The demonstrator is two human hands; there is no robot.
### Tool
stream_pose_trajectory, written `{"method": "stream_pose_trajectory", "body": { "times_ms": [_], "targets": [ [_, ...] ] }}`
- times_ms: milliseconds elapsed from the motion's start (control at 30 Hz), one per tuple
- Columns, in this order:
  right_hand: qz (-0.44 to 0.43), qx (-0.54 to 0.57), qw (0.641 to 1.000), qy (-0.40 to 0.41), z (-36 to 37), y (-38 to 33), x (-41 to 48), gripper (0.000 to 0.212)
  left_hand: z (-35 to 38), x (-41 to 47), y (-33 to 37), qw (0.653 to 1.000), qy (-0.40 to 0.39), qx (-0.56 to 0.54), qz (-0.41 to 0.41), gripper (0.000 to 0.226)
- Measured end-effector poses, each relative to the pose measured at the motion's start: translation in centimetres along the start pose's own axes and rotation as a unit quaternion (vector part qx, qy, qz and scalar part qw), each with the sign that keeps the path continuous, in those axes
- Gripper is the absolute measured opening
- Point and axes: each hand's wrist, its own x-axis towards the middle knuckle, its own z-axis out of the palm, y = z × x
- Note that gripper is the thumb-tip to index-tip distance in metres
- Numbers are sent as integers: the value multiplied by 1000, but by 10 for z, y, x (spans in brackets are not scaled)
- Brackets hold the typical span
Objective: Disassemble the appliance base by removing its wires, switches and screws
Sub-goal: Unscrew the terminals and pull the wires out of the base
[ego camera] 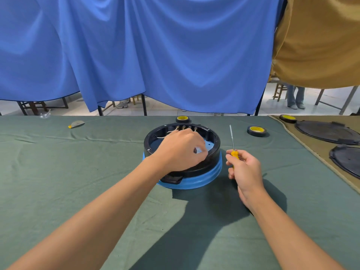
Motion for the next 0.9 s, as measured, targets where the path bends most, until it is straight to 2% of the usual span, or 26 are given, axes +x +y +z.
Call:
{"method": "stream_pose_trajectory", "body": {
  "times_ms": [100,200,400,567,700,800,900],
  "targets": [
    [-3,-5,1000,5,-1,0,1,11,12,16,24,993,40,58,-90,34],
    [-7,-10,1000,6,-4,0,0,9,30,25,33,990,8,64,-126,44],
    [-11,-28,1000,-4,-3,0,-1,11,32,24,16,994,-74,23,-77,55],
    [-30,-54,998,-12,-1,-1,-2,15,26,8,-6,995,-98,28,-19,56],
    [-39,-51,997,-40,-4,-13,2,14,21,3,-12,993,-113,19,-6,59],
    [-80,-150,984,-62,-8,-29,7,21,15,2,-12,993,-119,-1,-8,50],
    [-148,-274,948,-59,-11,-45,12,16,9,6,-7,995,-95,4,-17,46]
  ]
}}
